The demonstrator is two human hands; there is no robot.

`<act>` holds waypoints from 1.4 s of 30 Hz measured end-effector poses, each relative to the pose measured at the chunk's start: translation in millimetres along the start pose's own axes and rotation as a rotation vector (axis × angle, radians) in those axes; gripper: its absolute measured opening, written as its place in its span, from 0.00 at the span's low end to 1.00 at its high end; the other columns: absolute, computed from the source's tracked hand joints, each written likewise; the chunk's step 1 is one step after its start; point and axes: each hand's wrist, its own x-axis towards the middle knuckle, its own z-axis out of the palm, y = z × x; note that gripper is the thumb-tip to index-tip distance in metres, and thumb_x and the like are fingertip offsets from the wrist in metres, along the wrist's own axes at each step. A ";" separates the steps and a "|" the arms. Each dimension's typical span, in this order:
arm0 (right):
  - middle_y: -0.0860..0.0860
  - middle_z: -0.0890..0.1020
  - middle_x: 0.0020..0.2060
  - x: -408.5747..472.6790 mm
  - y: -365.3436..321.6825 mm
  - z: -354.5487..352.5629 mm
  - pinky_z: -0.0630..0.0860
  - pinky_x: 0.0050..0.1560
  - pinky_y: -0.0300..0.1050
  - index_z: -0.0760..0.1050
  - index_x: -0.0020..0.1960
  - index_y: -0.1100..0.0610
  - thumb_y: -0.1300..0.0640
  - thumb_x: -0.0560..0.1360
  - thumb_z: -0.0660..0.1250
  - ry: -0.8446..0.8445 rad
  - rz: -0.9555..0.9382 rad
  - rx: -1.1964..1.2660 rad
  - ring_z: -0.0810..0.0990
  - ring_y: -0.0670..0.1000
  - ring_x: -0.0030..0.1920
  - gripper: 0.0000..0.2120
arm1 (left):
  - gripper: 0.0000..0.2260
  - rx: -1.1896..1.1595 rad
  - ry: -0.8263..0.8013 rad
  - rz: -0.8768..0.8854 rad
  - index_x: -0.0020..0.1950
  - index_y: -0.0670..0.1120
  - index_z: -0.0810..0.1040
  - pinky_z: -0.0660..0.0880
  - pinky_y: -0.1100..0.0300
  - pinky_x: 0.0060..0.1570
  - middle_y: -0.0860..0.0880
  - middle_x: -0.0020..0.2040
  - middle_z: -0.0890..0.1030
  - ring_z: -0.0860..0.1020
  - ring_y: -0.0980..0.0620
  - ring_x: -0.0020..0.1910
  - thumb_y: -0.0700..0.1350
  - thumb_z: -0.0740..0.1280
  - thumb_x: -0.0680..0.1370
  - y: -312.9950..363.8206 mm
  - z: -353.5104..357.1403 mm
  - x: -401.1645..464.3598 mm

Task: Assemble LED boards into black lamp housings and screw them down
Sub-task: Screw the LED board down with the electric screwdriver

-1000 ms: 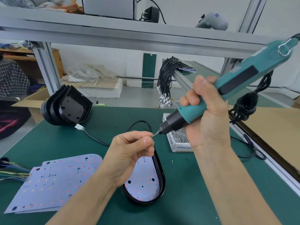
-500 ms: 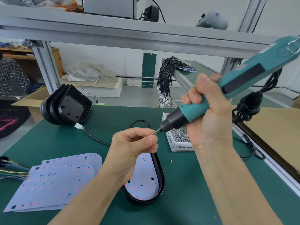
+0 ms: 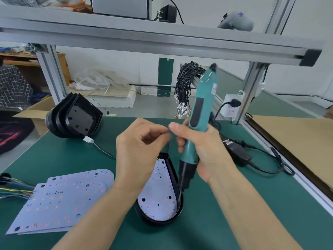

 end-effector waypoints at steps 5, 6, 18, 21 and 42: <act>0.48 0.76 0.25 -0.3 5.6 1.2 0.69 0.24 0.37 0.77 0.27 0.50 0.68 0.65 0.75 -0.049 0.059 -0.017 0.70 0.46 0.23 0.17 | 0.12 0.011 -0.032 0.015 0.39 0.51 0.85 0.78 0.54 0.40 0.51 0.37 0.79 0.79 0.49 0.37 0.33 0.73 0.71 1.5 3.0 1.5; 0.48 0.77 0.25 0.1 5.5 0.9 0.69 0.24 0.37 0.77 0.28 0.51 0.69 0.66 0.75 -0.042 0.060 -0.011 0.70 0.46 0.23 0.16 | 0.12 0.004 -0.033 0.009 0.39 0.51 0.85 0.78 0.54 0.39 0.51 0.38 0.80 0.80 0.49 0.37 0.33 0.73 0.71 1.3 3.4 1.7; 0.51 0.72 0.23 0.1 13.7 -5.7 0.69 0.26 0.37 0.72 0.40 0.57 0.69 0.68 0.72 0.047 0.075 0.053 0.69 0.48 0.23 0.12 | 0.14 -0.015 -0.103 0.023 0.43 0.54 0.84 0.75 0.67 0.41 0.54 0.41 0.81 0.80 0.58 0.41 0.34 0.72 0.73 -7.8 -2.9 -1.9; 0.51 0.75 0.27 -1.5 14.0 -5.4 0.71 0.26 0.37 0.73 0.41 0.57 0.64 0.67 0.76 0.046 0.028 0.036 0.72 0.47 0.25 0.12 | 0.10 -0.128 -0.111 -0.154 0.41 0.49 0.84 0.77 0.65 0.36 0.52 0.36 0.81 0.79 0.56 0.34 0.35 0.71 0.74 -11.6 -3.8 0.0; 0.47 0.71 0.29 7.0 -21.8 -1.7 0.73 0.35 0.38 0.72 0.33 0.50 0.57 0.68 0.70 0.086 -0.433 0.503 0.70 0.45 0.29 0.09 | 0.04 -0.941 -0.178 -1.111 0.35 0.46 0.86 0.80 0.62 0.35 0.49 0.37 0.84 0.80 0.54 0.31 0.41 0.71 0.65 -25.3 -1.6 -17.3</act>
